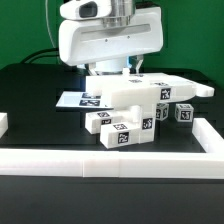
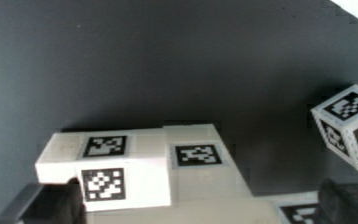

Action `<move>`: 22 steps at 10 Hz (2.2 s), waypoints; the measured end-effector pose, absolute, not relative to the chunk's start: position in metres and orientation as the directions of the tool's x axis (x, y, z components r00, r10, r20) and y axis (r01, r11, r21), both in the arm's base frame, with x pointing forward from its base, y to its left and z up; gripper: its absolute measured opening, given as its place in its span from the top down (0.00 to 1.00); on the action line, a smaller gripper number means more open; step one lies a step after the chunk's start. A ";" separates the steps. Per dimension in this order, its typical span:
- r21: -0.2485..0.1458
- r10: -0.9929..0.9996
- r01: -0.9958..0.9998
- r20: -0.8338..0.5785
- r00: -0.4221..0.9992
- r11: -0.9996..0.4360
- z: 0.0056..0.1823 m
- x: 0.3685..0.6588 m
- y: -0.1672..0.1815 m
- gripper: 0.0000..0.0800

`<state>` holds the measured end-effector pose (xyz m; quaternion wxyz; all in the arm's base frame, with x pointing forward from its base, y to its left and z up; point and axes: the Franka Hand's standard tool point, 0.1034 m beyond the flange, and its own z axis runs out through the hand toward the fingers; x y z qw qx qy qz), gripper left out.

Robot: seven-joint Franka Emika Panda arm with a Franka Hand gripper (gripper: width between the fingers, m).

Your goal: Assemble chair

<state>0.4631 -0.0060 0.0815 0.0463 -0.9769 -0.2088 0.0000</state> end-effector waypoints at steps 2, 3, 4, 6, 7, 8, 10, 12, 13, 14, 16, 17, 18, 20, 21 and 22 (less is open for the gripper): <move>-0.092 0.397 0.397 0.017 0.918 -0.913 0.081 0.463 -0.005 0.19; -0.096 0.363 0.362 0.009 0.932 -0.927 0.082 0.468 0.002 0.19; -0.094 0.359 0.358 0.009 0.933 -0.929 0.082 0.476 0.010 0.19; -0.085 0.360 0.360 0.016 0.933 -0.929 0.081 0.492 0.012 0.19; -0.082 0.360 0.360 0.019 0.933 -0.929 0.080 0.502 0.012 0.19; -0.082 0.358 0.358 0.020 0.934 -0.930 0.081 0.510 0.011 0.19; -0.080 0.351 0.351 0.023 0.936 -0.933 0.082 0.523 0.010 0.19; -0.080 0.322 0.323 0.021 0.946 -0.943 0.082 0.526 0.015 0.19; -0.084 0.304 0.304 0.019 0.953 -0.949 0.082 0.526 0.021 0.19; -0.084 0.287 0.287 0.016 0.958 -0.954 0.082 0.526 0.027 0.19; -0.083 0.259 0.259 0.019 0.966 -0.962 0.084 0.531 0.034 0.19; -0.084 0.254 0.255 0.022 0.967 -0.963 0.086 0.533 0.034 0.19; -0.083 0.248 0.249 0.025 0.968 -0.965 0.087 0.535 0.034 0.19; -0.075 0.265 0.266 0.024 0.964 -0.961 0.087 0.535 0.026 0.19; -0.073 0.263 0.264 0.027 0.964 -0.962 0.089 0.535 0.019 0.19; -0.073 0.256 0.258 0.030 0.966 -0.963 0.093 0.534 0.014 0.19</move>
Offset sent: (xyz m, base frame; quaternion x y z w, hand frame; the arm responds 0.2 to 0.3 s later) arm 0.0356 0.0363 0.0009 0.0090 -0.0058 0.0356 0.9993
